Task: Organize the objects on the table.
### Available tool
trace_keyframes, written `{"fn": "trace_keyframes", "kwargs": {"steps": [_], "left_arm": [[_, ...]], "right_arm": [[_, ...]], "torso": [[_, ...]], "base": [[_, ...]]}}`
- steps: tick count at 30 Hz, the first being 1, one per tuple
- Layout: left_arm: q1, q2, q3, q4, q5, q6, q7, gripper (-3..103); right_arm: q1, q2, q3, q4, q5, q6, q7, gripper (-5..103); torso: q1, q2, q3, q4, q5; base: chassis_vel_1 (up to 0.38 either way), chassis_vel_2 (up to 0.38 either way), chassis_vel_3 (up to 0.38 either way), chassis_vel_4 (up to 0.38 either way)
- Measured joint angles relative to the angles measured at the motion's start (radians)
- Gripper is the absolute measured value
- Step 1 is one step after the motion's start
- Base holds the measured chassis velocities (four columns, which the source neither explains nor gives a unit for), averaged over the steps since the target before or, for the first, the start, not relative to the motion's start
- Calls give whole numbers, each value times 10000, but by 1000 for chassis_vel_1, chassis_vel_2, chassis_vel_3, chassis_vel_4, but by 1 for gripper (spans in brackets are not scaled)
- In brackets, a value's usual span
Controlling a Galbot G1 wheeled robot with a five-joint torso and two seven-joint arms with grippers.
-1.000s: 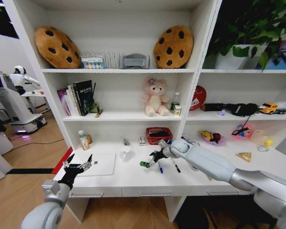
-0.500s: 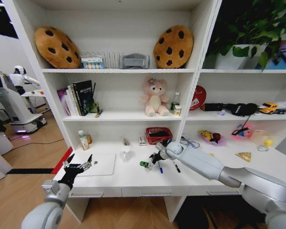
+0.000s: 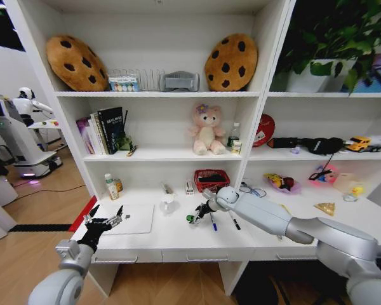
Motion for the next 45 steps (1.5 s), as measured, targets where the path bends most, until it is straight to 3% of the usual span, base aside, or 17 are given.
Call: {"fn": "trace_keyframes", "kwargs": {"steps": [5,13,15,32,40,45], "left_arm": [[0,0,0,0,0,0,0,100],[0,0,0,0,0,0,0,100],[0,0,0,0,0,0,0,100],[0,0,0,0,0,0,0,100],[0,0,0,0,0,0,0,100],[0,0,0,0,0,0,0,100]], "right_arm": [[-26,-18,-60,37,4,-38,78,102],[-93,105,-60,-26,-31,-2,163,89],[-112,119,-58,10,-60,-4,198,82],[-172,-248,1,333,-83,-17,185,73],[-247,-308,35,317,-86,201,147,57],[-198,-125,29,73,-108,265,102,64]], "torso": [[0,0,0,0,0],[0,0,0,0,0],[0,0,0,0,0],[0,0,0,0,1],[-1,0,-1,0,1],[0,0,0,1,0]], "base": [[0,0,0,0],[0,0,0,0],[0,0,0,0],[0,0,0,0],[0,0,0,0],[0,0,0,0]]}}
